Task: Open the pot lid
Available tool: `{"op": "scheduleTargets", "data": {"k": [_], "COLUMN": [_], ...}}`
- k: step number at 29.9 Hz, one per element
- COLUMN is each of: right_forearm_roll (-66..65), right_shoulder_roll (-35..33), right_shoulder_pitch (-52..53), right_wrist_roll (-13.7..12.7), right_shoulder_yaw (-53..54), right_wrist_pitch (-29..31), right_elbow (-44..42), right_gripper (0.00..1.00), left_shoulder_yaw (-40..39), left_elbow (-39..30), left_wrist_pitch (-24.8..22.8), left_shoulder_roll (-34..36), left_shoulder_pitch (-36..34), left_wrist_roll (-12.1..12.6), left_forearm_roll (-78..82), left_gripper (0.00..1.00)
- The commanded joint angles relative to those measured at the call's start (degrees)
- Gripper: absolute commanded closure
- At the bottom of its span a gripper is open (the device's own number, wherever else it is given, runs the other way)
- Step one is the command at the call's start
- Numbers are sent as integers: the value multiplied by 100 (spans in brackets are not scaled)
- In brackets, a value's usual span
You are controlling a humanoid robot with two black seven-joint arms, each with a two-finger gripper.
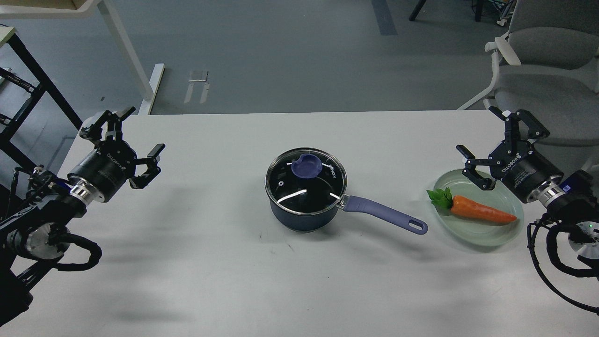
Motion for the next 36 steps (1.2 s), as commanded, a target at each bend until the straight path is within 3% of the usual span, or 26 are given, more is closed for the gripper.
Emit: {"op": "scheduleTargets", "data": {"k": [1, 10, 21, 27, 36], "right_forearm_roll": [2, -278, -3968, -6253, -8320], "right_shoulder_roll": [-1, -256, -1530, -1338, -355], "right_shoulder_pitch": [0, 26, 1431, 2451, 4682], "right_wrist_roll": [0, 0, 0, 0, 0], "right_shoulder_yaw": [9, 17, -17, -824, -3372], "right_wrist_pitch": [0, -9, -290, -351, -1010], "right_elbow": [6, 137, 1482, 1623, 1887], "right_gripper": [0, 0, 0, 0, 0], "left_shoulder_yaw": [-8, -17, 97, 97, 106], "left_elbow": [-25, -16, 10, 2, 2], "left_wrist_pitch": [21, 4, -23, -23, -5], "left_shoulder_roll": [9, 97, 167, 202, 220], "left_shoulder_pitch": [35, 36, -87, -219, -237], "left_wrist_roll": [-26, 35, 9, -27, -27], "left_forearm_roll": [1, 18, 448, 484, 484], "left_gripper": [1, 1, 1, 1, 1]}}
